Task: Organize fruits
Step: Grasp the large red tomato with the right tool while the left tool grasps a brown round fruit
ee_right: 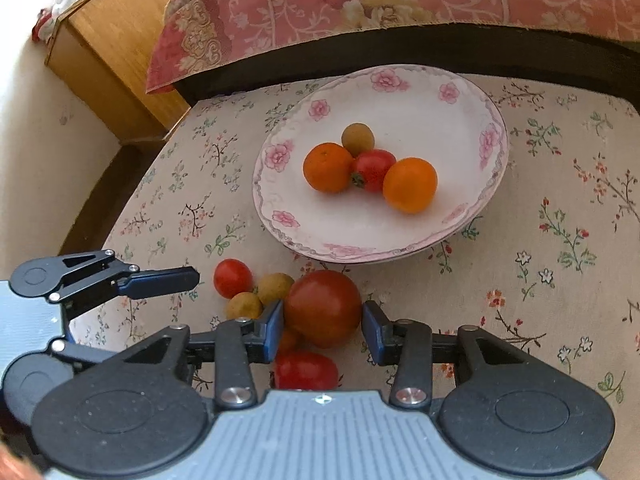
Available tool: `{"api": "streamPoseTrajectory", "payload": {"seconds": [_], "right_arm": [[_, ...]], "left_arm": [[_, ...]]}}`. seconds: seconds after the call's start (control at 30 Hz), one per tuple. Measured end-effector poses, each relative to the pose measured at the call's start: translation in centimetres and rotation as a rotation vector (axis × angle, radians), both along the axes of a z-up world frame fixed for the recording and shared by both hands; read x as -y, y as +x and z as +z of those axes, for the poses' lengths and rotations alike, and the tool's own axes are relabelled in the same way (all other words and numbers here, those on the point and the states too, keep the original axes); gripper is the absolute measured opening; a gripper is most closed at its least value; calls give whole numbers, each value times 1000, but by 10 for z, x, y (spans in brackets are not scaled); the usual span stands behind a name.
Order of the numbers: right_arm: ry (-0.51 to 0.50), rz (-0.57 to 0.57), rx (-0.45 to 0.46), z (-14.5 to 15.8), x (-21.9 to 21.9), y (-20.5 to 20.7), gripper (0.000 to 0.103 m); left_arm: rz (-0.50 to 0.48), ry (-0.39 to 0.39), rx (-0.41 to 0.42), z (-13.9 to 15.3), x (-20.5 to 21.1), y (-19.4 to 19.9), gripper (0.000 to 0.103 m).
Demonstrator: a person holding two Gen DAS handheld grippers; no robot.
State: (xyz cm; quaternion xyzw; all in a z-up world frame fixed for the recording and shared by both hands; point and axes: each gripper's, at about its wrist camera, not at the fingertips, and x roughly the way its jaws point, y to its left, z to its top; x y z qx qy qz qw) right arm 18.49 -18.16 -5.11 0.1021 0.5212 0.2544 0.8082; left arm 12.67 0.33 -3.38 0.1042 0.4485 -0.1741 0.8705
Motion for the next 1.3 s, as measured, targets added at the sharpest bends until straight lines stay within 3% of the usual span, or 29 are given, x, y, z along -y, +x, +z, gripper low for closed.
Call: {"api": "streamPoseTrajectory", "payload": {"seconds": [0.1, 0.53, 0.87, 1.03, 1.23, 1.3], "right_arm": [[-1, 2, 5, 2, 1, -1, 44], [-44, 2, 39, 8, 6, -4, 43], [-64, -17, 46, 10, 14, -5, 43], [-71, -16, 44, 9, 17, -6, 43], [-89, -13, 51, 9, 19, -8, 43], [-96, -12, 57, 10, 20, -8, 43]], "left_arm": [[9, -25, -14, 2, -1, 2, 59], [-113, -46, -22, 4, 18, -15, 56], [-117, -5, -38, -9, 17, -7, 55], [-176, 72, -7, -15, 23, -8, 53], [-168, 48, -15, -18, 23, -1, 50], [-167, 50, -12, -17, 25, -2, 43]]}}
